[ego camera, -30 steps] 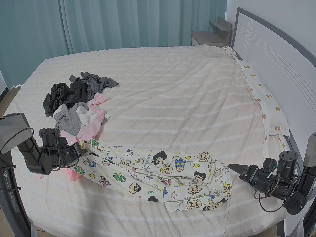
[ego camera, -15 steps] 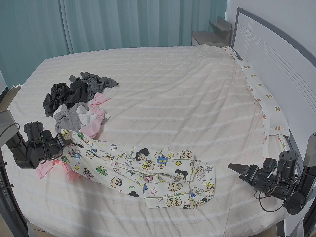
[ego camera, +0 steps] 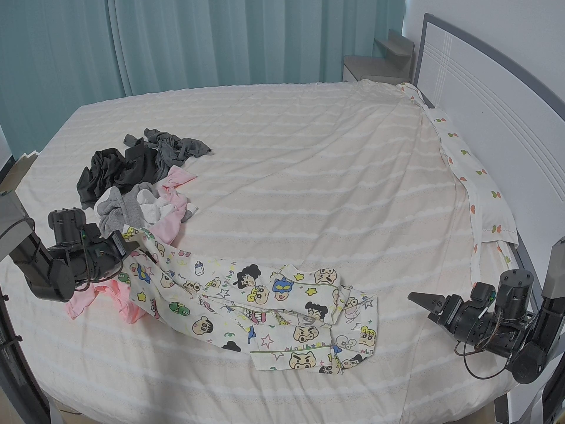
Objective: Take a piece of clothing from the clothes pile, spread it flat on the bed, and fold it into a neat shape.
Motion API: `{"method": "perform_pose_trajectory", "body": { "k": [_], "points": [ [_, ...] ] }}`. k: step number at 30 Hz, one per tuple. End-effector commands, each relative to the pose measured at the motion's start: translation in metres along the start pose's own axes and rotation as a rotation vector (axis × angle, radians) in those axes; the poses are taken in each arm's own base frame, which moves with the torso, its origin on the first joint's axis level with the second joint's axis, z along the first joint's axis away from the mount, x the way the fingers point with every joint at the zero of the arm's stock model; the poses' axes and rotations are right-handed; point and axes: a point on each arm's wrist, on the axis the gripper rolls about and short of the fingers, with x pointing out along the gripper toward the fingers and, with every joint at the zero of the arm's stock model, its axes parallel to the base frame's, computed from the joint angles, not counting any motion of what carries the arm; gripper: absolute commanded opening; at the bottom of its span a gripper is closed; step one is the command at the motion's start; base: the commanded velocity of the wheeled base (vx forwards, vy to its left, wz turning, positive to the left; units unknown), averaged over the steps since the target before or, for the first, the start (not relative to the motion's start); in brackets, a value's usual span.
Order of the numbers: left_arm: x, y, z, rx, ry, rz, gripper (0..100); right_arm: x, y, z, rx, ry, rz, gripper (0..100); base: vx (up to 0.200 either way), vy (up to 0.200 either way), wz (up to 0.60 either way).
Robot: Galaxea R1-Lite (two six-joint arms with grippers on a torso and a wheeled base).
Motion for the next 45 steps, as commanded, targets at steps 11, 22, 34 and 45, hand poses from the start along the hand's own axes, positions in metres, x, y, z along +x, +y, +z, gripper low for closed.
{"method": "perform_pose_trajectory", "body": {
  "k": [11, 22, 34, 45],
  "points": [
    [0.007, -0.169, -0.088, 0.239, 0.129, -0.116, 0, -0.001, 0.0, 0.001, 0.002, -0.009, 0.006, 100, 0.0, 0.0, 0.0],
    [0.017, -0.23, -0.152, 0.329, 0.225, -0.235, 0, -0.001, 0.0, 0.001, 0.002, -0.009, 0.006, 100, 0.0, 0.0, 0.0],
    [0.018, -0.271, -0.172, 0.118, 0.256, -0.354, 0, -0.001, 0.0, 0.002, 0.004, -0.015, 0.004, 100, 0.0, 0.0, 0.0],
    [0.016, -0.279, -0.175, 0.106, 0.243, -0.42, 100, -0.001, 0.0, 0.002, 0.004, -0.015, 0.004, 100, 0.0, 0.0, 0.0]
  ]
}}
